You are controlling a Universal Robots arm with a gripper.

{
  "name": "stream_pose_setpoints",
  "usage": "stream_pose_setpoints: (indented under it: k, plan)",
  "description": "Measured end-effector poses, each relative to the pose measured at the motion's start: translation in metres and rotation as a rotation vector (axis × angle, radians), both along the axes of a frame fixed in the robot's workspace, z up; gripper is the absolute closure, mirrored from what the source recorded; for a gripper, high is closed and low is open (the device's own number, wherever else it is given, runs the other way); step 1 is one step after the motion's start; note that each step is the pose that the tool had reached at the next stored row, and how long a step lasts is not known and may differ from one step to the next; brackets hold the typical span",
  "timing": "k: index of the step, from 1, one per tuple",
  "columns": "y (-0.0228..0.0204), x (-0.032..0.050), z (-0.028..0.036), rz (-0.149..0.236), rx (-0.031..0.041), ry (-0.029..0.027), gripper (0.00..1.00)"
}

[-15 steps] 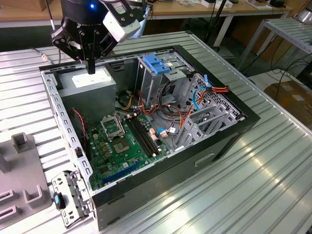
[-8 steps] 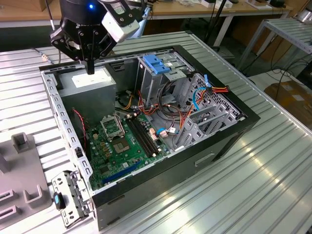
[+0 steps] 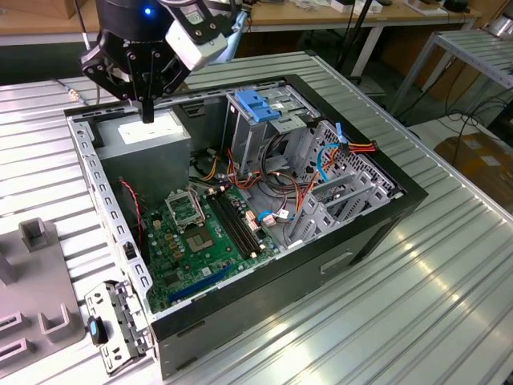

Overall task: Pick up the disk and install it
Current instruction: 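Reach for the disk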

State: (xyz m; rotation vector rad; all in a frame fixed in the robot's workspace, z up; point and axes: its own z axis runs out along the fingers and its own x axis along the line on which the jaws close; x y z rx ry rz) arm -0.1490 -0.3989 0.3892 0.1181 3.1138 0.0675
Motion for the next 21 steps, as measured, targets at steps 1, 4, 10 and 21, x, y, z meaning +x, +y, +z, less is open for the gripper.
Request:
stream_pose_setpoints:
  k: [1,4,10,21]
  plan:
    - [0.0000,-0.0004,-0.0001,0.000,0.0001,0.0000,0.89]
    - [0.0000,-0.0010,-0.0003,0.000,0.0000,0.0000,0.89]
    - [0.0000,-0.0022,-0.0005,0.000,0.0000,0.0000,0.89]
    - [0.0000,-0.0052,-0.0007,0.000,0.0000,0.0000,0.89]
